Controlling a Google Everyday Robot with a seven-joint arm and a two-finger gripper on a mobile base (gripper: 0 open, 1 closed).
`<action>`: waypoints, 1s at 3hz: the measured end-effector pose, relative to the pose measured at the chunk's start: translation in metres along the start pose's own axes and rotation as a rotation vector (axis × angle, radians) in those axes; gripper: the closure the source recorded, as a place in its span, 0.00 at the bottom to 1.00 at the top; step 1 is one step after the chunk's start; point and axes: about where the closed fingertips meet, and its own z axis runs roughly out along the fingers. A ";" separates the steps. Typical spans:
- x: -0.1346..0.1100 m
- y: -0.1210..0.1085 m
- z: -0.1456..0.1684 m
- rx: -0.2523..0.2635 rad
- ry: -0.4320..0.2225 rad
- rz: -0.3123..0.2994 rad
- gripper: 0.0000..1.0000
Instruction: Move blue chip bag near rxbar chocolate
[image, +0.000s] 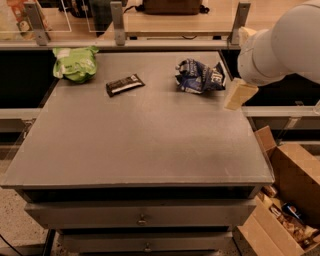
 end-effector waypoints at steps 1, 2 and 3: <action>-0.011 -0.010 0.035 0.009 -0.010 -0.041 0.00; -0.018 -0.018 0.068 0.001 -0.004 -0.064 0.00; -0.020 -0.023 0.099 -0.012 0.009 -0.075 0.00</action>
Offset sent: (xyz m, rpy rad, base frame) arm 0.1065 0.0286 -0.0478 -0.0712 0.0077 0.0589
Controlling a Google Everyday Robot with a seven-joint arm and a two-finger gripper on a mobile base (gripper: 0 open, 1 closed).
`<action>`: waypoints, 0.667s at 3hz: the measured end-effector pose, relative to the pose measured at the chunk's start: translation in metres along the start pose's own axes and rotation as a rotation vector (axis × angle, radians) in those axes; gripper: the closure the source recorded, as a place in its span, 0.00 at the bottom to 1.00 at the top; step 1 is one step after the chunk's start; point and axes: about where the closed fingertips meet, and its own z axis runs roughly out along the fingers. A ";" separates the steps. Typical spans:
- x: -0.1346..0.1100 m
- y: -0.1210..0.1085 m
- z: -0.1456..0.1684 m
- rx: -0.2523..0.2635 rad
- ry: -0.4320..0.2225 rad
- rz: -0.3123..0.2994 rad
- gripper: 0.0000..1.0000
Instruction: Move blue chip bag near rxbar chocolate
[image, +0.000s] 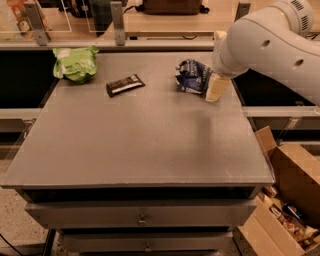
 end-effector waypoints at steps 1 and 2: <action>0.005 0.000 0.025 -0.006 0.006 0.011 0.00; 0.013 0.001 0.044 -0.014 0.014 0.032 0.00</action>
Offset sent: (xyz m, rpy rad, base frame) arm 0.0476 -0.0192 -0.0473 0.0303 0.0276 -0.0559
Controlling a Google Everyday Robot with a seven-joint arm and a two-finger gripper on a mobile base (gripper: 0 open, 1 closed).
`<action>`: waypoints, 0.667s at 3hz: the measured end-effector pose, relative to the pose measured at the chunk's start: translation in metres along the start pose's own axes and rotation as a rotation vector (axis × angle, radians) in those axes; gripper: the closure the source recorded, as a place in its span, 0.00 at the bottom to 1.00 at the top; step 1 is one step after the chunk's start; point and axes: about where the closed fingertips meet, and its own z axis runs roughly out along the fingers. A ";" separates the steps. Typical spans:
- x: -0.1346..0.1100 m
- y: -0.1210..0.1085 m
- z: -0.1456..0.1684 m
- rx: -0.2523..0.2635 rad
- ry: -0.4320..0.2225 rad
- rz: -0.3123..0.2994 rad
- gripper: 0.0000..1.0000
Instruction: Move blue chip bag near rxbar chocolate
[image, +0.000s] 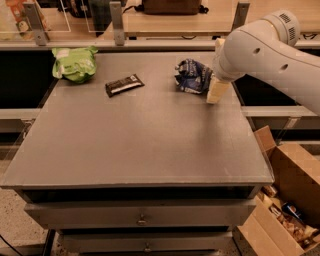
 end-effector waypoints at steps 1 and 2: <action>0.004 0.000 0.007 0.001 -0.004 0.015 0.16; 0.009 -0.004 0.009 0.004 -0.023 0.040 0.40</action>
Offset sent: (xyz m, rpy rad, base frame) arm 0.0125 -0.0172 -0.0010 0.0904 -0.0141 -0.0175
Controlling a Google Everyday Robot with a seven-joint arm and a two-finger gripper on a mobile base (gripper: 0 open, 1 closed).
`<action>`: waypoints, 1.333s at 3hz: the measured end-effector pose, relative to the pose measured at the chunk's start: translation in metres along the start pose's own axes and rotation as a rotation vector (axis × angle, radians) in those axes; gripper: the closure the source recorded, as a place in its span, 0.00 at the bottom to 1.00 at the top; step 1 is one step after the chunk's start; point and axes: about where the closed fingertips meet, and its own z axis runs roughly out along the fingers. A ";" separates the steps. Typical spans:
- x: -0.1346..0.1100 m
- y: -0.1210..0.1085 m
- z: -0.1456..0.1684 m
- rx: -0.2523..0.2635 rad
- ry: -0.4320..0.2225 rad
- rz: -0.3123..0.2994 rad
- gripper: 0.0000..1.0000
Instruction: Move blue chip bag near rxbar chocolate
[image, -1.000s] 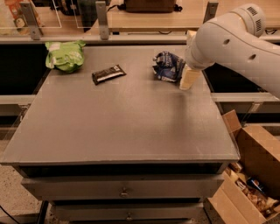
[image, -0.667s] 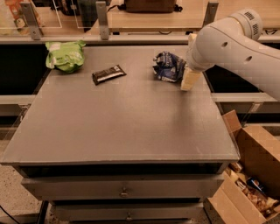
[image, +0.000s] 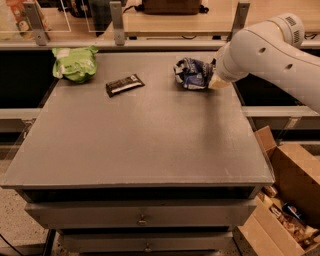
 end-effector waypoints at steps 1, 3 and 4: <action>-0.002 -0.004 -0.004 0.009 -0.005 -0.012 0.62; -0.021 -0.017 -0.033 0.032 -0.070 -0.031 1.00; -0.031 -0.021 -0.051 -0.007 -0.155 0.001 1.00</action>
Offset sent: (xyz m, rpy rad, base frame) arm -0.0104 0.0104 0.0355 -0.0090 -0.0455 0.0702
